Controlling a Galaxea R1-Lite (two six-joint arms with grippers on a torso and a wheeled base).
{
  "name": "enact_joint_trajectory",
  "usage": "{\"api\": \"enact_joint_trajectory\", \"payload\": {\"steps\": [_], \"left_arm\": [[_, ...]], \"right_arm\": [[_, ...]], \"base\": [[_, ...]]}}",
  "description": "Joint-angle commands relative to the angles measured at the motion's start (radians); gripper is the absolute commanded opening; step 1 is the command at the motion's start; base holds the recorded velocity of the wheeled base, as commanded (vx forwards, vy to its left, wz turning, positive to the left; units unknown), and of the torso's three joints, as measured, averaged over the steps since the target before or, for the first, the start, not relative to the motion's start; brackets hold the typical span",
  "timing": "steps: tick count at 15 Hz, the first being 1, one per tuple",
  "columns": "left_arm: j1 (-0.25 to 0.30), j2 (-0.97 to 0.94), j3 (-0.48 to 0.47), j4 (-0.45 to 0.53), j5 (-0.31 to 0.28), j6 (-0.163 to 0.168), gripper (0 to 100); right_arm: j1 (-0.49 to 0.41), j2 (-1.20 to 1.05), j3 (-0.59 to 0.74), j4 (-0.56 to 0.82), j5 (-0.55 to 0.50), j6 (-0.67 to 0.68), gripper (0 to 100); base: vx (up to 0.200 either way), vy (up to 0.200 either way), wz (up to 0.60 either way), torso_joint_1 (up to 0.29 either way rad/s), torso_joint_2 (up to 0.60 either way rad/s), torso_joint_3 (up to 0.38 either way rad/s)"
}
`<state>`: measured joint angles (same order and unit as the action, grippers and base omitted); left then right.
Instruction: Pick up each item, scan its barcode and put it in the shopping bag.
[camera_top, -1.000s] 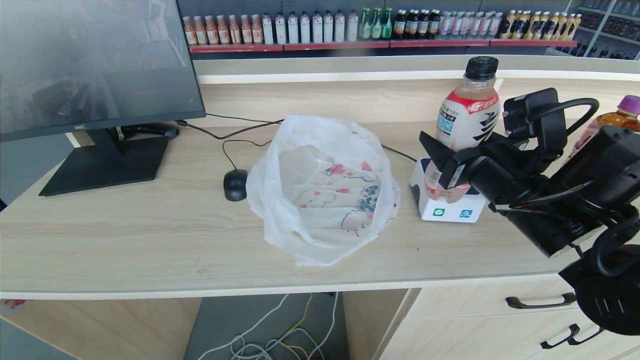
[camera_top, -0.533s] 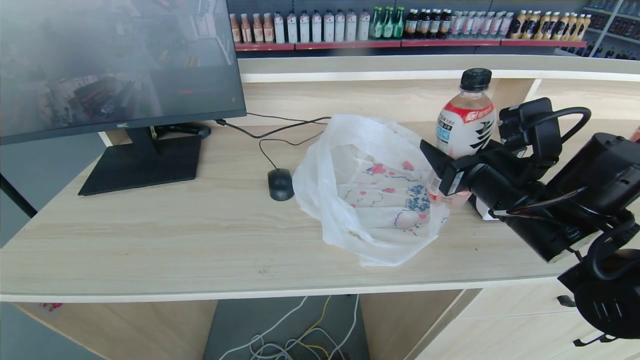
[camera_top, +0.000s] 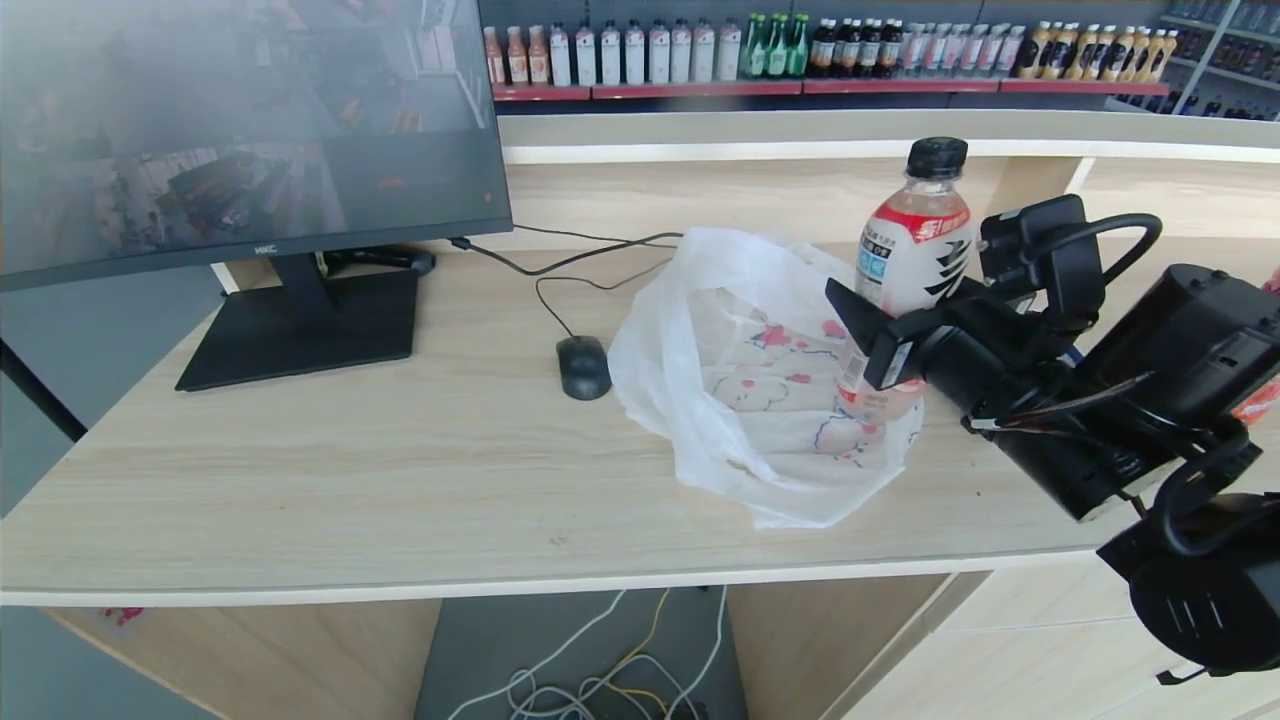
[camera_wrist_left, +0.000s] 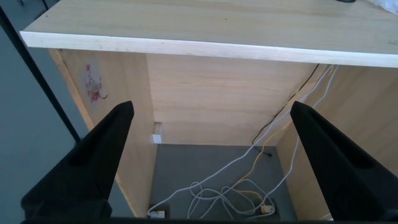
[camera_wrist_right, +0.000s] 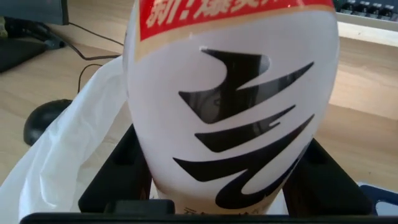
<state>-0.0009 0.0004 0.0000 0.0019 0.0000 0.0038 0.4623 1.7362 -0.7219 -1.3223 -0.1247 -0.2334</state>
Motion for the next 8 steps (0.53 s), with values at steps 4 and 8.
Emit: {"api": "enact_joint_trajectory", "payload": {"steps": [4, 8], "left_arm": [[0.001, 0.001, 0.000, 0.000, 0.000, -0.001, 100], [0.001, 0.000, 0.000, 0.000, 0.000, 0.001, 100]], "right_arm": [[0.004, 0.088, -0.096, -0.006, 0.003, 0.000, 0], [0.018, 0.177, -0.188, -0.009, 0.003, 0.008, 0]], "base": [[0.000, 0.000, 0.00, 0.000, 0.00, 0.000], [0.000, 0.000, 0.00, 0.000, 0.00, 0.000]]}}
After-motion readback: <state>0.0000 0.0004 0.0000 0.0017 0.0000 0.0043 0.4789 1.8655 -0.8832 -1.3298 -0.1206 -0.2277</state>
